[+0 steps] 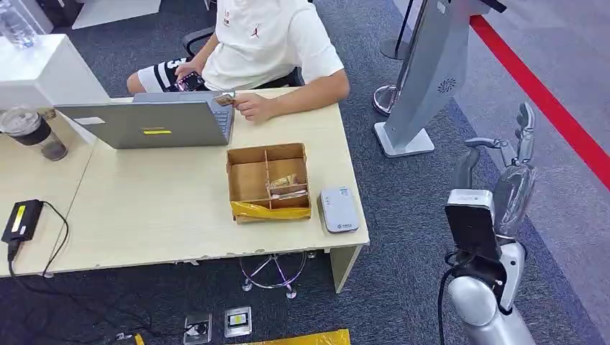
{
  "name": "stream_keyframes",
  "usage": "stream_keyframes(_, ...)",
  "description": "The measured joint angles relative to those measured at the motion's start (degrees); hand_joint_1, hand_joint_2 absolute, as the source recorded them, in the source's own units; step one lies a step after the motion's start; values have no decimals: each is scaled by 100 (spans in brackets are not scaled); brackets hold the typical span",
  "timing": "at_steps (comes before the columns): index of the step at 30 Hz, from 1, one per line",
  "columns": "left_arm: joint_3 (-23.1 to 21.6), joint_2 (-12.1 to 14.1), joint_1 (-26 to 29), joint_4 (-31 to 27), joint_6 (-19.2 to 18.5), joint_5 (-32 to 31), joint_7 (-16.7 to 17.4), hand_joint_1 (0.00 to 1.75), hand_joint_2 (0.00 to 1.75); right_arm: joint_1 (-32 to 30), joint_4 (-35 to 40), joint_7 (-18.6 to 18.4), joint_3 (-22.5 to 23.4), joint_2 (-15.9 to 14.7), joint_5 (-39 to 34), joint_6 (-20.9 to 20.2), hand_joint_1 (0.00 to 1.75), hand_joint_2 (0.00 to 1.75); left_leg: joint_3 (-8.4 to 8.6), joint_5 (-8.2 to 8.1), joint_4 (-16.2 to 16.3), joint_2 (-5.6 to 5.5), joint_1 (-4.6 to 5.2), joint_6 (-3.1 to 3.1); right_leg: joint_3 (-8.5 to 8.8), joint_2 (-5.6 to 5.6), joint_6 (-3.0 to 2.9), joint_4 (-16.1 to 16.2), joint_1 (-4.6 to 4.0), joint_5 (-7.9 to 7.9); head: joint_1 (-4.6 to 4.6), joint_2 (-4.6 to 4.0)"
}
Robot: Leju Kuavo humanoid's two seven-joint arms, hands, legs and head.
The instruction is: Pass the card to the sensor for recognition and then transmit it.
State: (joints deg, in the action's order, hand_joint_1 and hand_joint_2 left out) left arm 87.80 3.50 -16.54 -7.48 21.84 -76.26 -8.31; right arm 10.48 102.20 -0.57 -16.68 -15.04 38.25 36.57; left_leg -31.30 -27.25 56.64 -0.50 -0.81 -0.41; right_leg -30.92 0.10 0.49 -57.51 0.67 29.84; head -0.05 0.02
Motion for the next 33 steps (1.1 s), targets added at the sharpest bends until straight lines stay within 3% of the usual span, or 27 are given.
stream_keyframes(5, 0, 0, 0, 0, -4, -2, 0, 0, 175, -6, 0, 0, 0, 0, 0, 0, 175, 175, 0, 0, 0, 0, 0, 0, 0, 0, 0, 0, 0, 0, -2, 0)
stream_keyframes(6, 0, 0, 0, 0, -4, 0, 0, 0, 175, -6, 0, 0, 0, 0, 0, 0, 122, 175, 0, 0, 0, 0, 0, 0, 0, 0, 0, 0, 0, 0, -2, 0)
stream_keyframes(7, 0, 0, 0, 0, -4, -2, 0, 0, 175, -6, 2, -2, 0, 0, 0, 0, 0, 175, 0, 0, 0, 0, 0, 0, 0, 0, 0, 0, 0, 0, -2, 0)
stream_keyframes(29, 18, -13, -7, 0, -4, -20, 0, 0, 175, -77, 94, -151, 22, 15, 290, -11, 0, 175, 0, 0, 0, 0, 0, 0, -1, 0, 0, 0, 0, 0, -2, 0)
stream_keyframes(33, 20, -13, -9, 0, -17, -31, 0, 0, 175, -78, 133, -168, 9, 17, 468, -199, 0, 175, 0, 0, 0, 0, 0, 0, 0, 0, 0, 0, 0, 0, -2, 0)
